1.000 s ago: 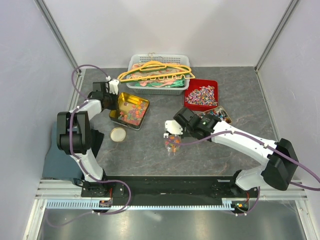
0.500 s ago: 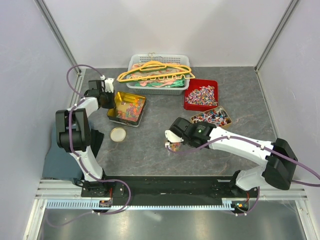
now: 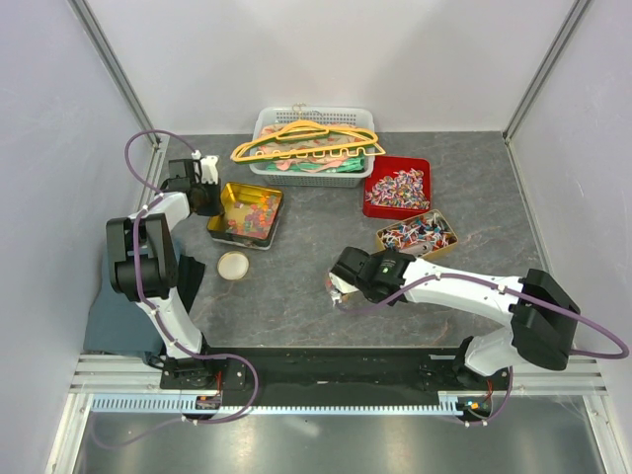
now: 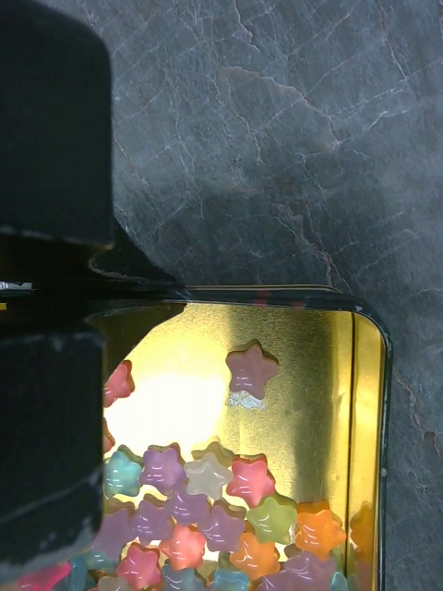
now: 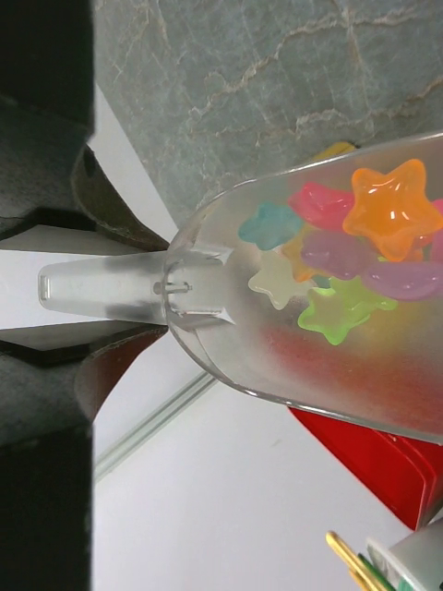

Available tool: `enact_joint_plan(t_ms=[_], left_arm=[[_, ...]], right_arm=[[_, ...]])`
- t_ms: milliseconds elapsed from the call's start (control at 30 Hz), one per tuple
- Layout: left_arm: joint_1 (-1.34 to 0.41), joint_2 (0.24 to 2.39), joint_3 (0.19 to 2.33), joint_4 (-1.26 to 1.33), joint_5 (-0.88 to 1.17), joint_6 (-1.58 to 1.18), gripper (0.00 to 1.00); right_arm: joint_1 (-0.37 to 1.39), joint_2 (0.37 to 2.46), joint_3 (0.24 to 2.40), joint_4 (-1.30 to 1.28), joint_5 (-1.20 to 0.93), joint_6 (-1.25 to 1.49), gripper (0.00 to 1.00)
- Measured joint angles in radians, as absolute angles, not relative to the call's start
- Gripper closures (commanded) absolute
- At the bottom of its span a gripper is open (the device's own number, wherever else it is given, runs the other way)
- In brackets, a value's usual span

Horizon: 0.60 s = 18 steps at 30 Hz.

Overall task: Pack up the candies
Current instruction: Place the fake candies in the packing bottle.

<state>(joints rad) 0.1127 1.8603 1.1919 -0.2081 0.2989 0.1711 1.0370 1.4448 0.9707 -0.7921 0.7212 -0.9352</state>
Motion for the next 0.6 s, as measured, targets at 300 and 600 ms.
enact_joint_plan(t_ms=[300,600], left_arm=[[0.116,1.860,1.192,-0.209,0.299,0.170,0.98],[0.116,1.860,1.192,-0.216,0.299,0.170,0.98]], right_arm=[[1.063,1.468,0.967,-0.747,0.804,-0.983,1.00],[1.084,1.491,0.945,-0.683,0.902,-1.052,1.00]])
